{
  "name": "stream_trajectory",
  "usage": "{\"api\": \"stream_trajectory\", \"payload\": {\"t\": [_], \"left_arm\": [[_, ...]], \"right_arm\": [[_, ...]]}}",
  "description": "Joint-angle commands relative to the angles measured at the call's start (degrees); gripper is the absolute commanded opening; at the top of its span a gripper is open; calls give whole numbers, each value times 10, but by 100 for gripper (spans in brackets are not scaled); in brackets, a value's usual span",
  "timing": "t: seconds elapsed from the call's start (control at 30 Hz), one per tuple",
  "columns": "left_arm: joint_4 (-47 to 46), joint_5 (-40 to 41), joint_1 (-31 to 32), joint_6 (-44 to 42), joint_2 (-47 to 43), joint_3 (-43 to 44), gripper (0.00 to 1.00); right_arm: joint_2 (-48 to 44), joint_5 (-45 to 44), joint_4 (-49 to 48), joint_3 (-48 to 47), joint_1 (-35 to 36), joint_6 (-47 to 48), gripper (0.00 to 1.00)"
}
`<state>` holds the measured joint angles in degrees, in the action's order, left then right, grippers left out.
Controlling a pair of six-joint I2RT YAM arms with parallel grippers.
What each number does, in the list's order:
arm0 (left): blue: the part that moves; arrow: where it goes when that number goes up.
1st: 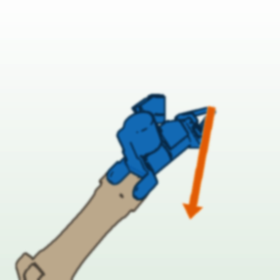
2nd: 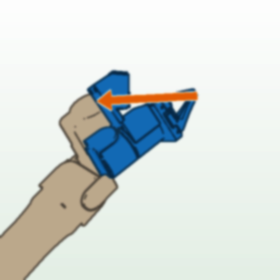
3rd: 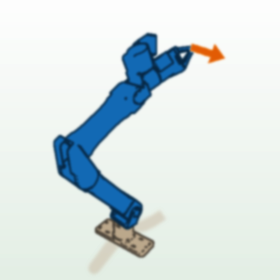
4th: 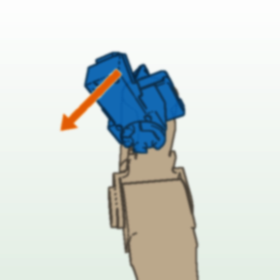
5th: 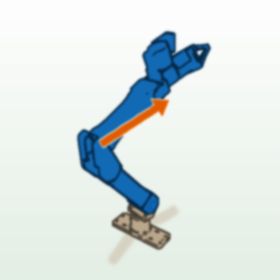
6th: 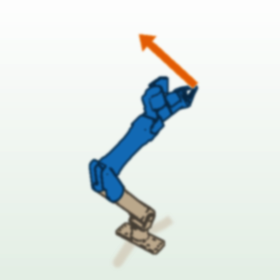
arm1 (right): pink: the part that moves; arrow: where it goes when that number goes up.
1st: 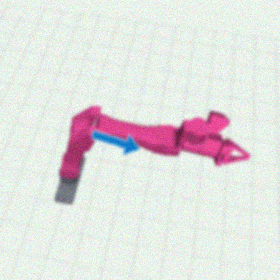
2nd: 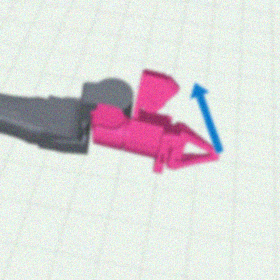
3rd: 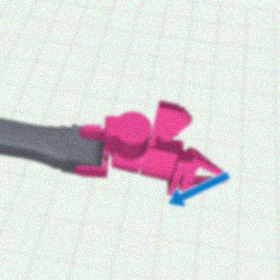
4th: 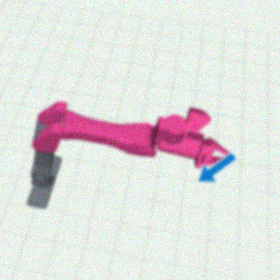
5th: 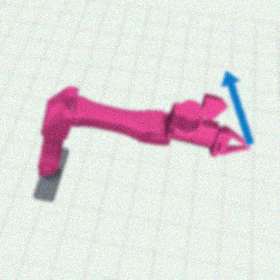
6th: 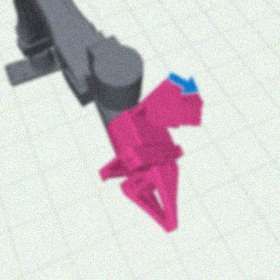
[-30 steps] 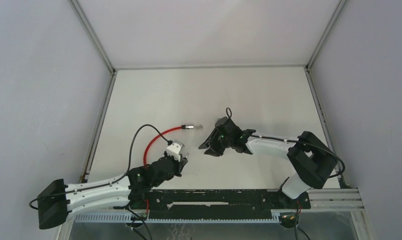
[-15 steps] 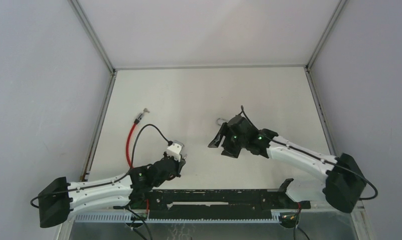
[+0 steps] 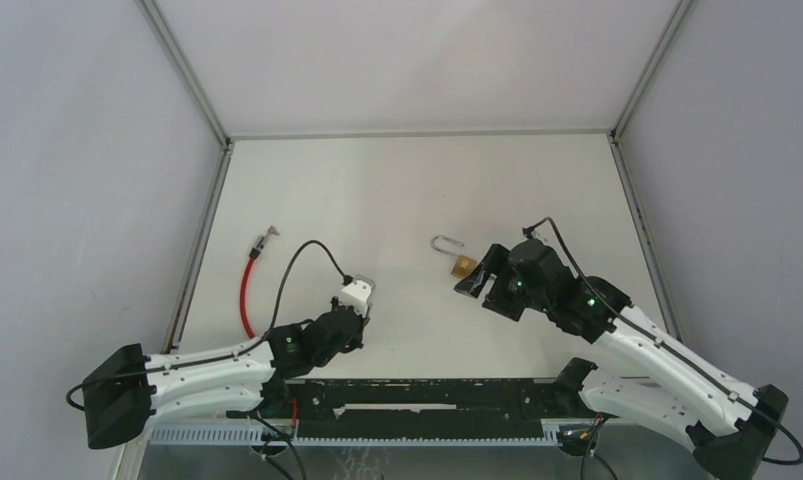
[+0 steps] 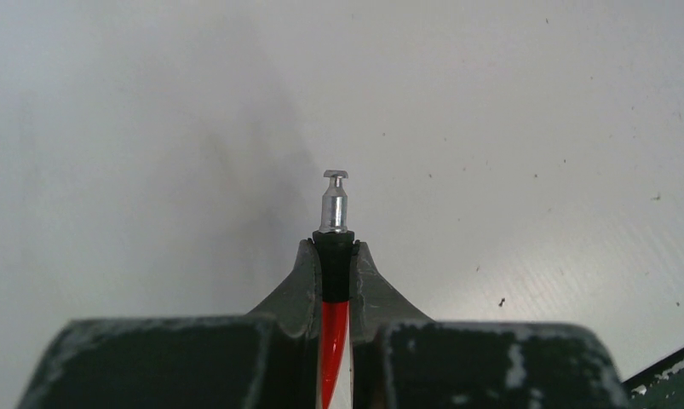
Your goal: Unlock with the key
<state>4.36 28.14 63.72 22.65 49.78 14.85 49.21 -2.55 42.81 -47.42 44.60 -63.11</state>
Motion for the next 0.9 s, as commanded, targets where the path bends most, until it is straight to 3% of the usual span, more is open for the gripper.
{"api": "stream_trajectory", "payload": {"t": [0.0, 0.4, 0.67, 0.77, 0.8, 0.87], "left_arm": [[-40, -4, -30, -34, 33, 60, 2], [-92, -107, -121, -114, 214, 221, 1], [-89, -131, -127, -139, 284, 300, 4], [-90, -137, -130, -144, 285, 310, 12], [-89, -140, -133, -147, 285, 313, 19], [-87, -141, -137, -152, 279, 317, 44]], "right_arm": [[-47, -35, 65, -19, -3, 5, 81], [-176, -70, 169, -4, -3, -25, 81], [-252, -95, 225, 3, -3, -58, 80], [-266, -102, 236, 3, -3, -62, 80], [-270, -104, 238, 3, -3, -63, 80], [-274, -110, 239, 3, -2, -62, 81]]}}
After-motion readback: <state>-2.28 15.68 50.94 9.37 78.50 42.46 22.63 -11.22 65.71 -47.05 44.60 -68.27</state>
